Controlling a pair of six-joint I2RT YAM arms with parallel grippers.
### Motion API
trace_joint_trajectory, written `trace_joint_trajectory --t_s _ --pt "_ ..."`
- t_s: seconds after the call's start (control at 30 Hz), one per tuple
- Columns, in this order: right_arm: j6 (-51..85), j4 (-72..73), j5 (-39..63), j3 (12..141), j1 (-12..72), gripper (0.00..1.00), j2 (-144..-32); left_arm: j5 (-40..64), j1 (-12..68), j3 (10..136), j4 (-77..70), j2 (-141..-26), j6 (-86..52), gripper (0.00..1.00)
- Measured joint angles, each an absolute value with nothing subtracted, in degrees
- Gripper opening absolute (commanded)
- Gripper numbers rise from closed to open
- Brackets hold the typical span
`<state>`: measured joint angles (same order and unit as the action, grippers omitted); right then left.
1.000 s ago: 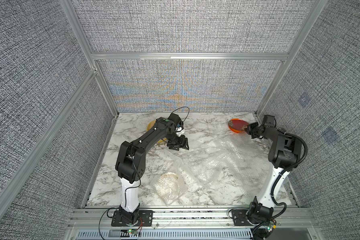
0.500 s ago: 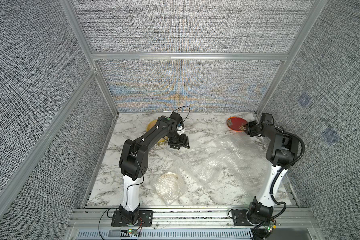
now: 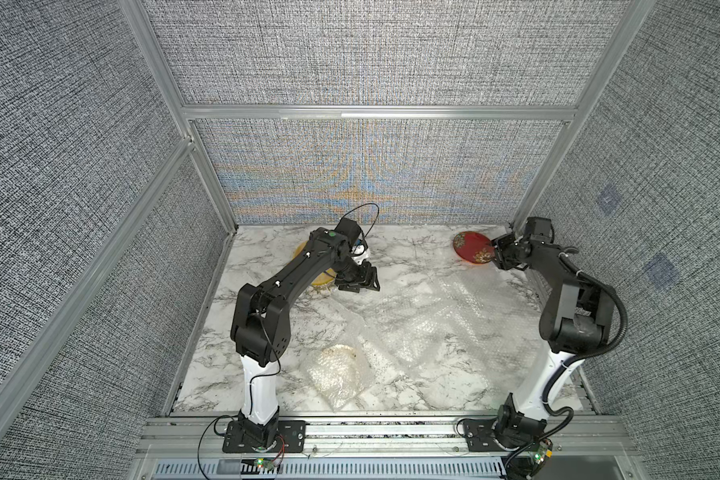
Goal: Unpack dinner plates from bubble wrap
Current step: Place the plate on the plate, then move the bubble wrap to the center of the board.
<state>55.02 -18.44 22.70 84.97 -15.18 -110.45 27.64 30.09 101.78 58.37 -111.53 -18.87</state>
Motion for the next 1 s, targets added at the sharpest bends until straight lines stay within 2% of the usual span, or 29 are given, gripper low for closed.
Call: trace_joint_trajectory --t_s 0.17,0.3,0.53,0.73,1.0 --pt "53.15 -20.97 22.20 79.68 -14.66 0.58 -102.69 28.27 29.82 100.12 58.33 -108.25 -18.65 0.71" --pt "49.95 -22.13 24.38 79.55 -10.37 0.58 -97.89 28.56 29.78 98.06 58.08 -105.06 -18.68 0.71" --pt "42.02 -32.49 29.74 78.65 5.87 0.60 -94.37 25.89 29.74 91.94 59.64 -98.10 -19.16 0.71" --pt "40.82 -40.56 29.17 65.80 13.72 0.62 -85.60 20.69 29.47 84.95 63.02 -90.59 -19.57 0.75" --pt "45.58 -44.23 25.54 47.81 19.81 0.65 -71.53 19.11 29.06 79.09 64.69 -87.83 -18.87 0.75"
